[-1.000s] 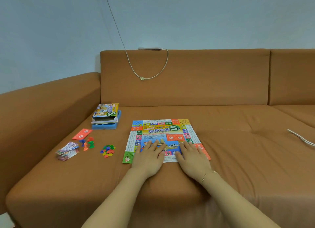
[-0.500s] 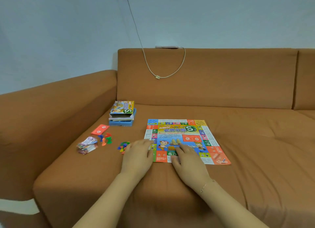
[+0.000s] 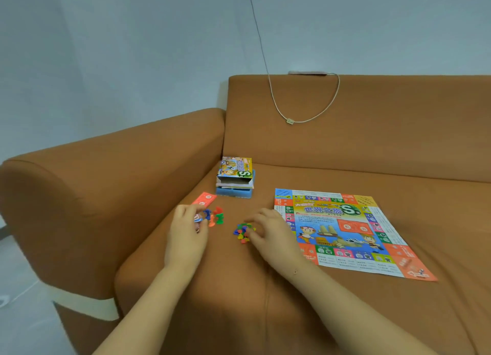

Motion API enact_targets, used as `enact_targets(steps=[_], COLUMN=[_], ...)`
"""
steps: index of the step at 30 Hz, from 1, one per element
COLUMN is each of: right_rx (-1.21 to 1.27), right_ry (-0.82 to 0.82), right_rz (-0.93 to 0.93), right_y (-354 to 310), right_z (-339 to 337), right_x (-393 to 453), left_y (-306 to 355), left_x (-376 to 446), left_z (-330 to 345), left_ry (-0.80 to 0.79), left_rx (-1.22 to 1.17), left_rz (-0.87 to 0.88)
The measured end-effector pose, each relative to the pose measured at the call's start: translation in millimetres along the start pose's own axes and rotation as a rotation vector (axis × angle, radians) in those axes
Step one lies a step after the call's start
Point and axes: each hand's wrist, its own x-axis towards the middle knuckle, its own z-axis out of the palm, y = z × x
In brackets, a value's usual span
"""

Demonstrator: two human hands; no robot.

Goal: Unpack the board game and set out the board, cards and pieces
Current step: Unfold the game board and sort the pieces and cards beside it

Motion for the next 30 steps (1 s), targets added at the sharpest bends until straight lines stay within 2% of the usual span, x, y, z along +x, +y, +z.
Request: enact_targets(steps=[3,7,13,19,22,30], right_rx=[0.099,0.089,0.197,0.216,0.245,0.478], right_ry=[-0.077,-0.169,-0.241,-0.260,-0.243,-0.289], right_rz=[0.023,0.016,-0.001,-0.054,-0.036,0.072], right_y=[-8.5,-7.9,6.3,9.5,10.0,15.2], right_z=[3.8,15.3,32.1,41.9,39.6,45.7], right_x=[29.1,54.5,71.7,81.2,82.0,81.5], left_y=[1.5,4.1,-12.2,-18.8,-21.2,-26.9], left_x=[8.3,21.5,35.0,41.5,42.4,44.8], left_z=[-3.1,-5.8,8.0,7.9,4.1,10.9], left_ry=[-0.011,-0.025,-0.159,-0.174,-0.143,-0.183], left_rx=[0.024,0.186,0.413,0.398,0.382,0.359], left_rz=[0.022,0.071,0.173,0.138,0.124,0.120])
